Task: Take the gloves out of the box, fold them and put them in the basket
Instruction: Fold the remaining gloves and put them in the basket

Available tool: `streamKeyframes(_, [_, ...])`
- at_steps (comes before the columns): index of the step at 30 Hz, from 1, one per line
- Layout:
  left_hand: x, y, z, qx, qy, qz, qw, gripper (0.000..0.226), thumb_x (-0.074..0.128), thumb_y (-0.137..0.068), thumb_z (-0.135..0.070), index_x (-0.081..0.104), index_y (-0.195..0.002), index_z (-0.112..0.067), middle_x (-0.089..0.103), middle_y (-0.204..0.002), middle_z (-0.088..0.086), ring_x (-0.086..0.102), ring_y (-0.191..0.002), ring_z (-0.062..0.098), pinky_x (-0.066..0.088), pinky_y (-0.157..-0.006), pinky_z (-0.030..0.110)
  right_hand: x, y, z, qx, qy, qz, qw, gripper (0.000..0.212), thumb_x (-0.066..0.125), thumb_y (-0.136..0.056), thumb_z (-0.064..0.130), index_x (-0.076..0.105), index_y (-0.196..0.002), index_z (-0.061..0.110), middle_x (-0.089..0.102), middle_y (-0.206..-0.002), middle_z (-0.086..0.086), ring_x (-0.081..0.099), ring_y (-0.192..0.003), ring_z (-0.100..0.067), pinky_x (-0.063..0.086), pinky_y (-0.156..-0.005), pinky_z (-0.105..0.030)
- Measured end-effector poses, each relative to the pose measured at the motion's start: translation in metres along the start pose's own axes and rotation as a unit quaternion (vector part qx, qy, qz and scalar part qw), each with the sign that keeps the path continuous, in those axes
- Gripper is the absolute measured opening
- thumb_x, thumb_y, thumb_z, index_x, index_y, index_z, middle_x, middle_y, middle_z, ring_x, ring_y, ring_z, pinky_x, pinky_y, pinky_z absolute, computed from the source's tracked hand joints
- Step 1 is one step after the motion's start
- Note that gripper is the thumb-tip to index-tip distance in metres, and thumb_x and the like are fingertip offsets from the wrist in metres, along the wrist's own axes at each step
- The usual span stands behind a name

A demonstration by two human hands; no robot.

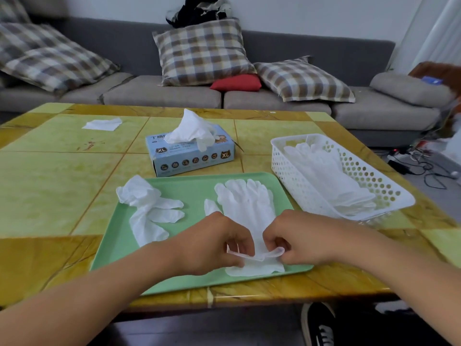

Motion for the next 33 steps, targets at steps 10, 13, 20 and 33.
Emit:
streamKeyframes(10, [0.010,0.004,0.010,-0.016,0.032,0.051,0.998,0.017,0.085,-0.081,-0.029,0.078,-0.093,-0.019,0.072,-0.085,-0.013,0.067,-0.079,0.009,0.050,-0.071,0.015,0.011,0.004,-0.003,-0.041,-0.134,0.027,0.990,0.017,0.079,-0.084,0.034,0.071,-0.095,0.023,0.069,-0.088,0.008,0.063,-0.081,-0.007,0.053,-0.074,-0.026])
streamKeyframes(13, [0.013,0.004,0.012,-0.016,0.021,0.057,0.998,0.018,0.083,-0.082,-0.031,0.077,-0.096,-0.022,0.071,-0.089,-0.013,0.065,-0.080,0.009,0.052,-0.073,0.020,0.014,0.001,-0.004,-0.038,-0.150,0.024,0.988,0.027,0.084,-0.079,0.038,0.072,-0.095,0.021,0.069,-0.089,0.006,0.060,-0.078,-0.003,0.049,-0.070,-0.020])
streamKeyframes(20, [0.014,0.004,0.000,0.027,-0.080,0.078,0.993,0.013,0.073,-0.088,-0.030,0.074,-0.098,-0.022,0.066,-0.090,-0.010,0.060,-0.078,0.004,0.050,-0.071,0.018,0.012,-0.004,-0.005,-0.035,-0.186,0.019,0.982,0.024,0.084,-0.081,0.030,0.075,-0.101,0.020,0.072,-0.091,0.003,0.065,-0.084,-0.010,0.054,-0.079,-0.027])
streamKeyframes(33, [0.021,0.002,-0.004,0.055,-0.184,0.085,0.978,0.009,0.062,-0.088,-0.029,0.064,-0.093,-0.022,0.058,-0.090,-0.008,0.052,-0.076,0.007,0.049,-0.072,0.029,0.021,-0.014,0.010,-0.047,-0.044,0.034,0.997,0.014,0.064,-0.087,0.021,0.069,-0.098,0.016,0.060,-0.085,0.010,0.058,-0.076,-0.010,0.050,-0.067,-0.028])
Point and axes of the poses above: each hand's wrist, its own y-axis away from the middle knuckle, its own x-axis out of the palm, z = x × y, the point moved 10 cm from there along -y, towards the middle knuckle
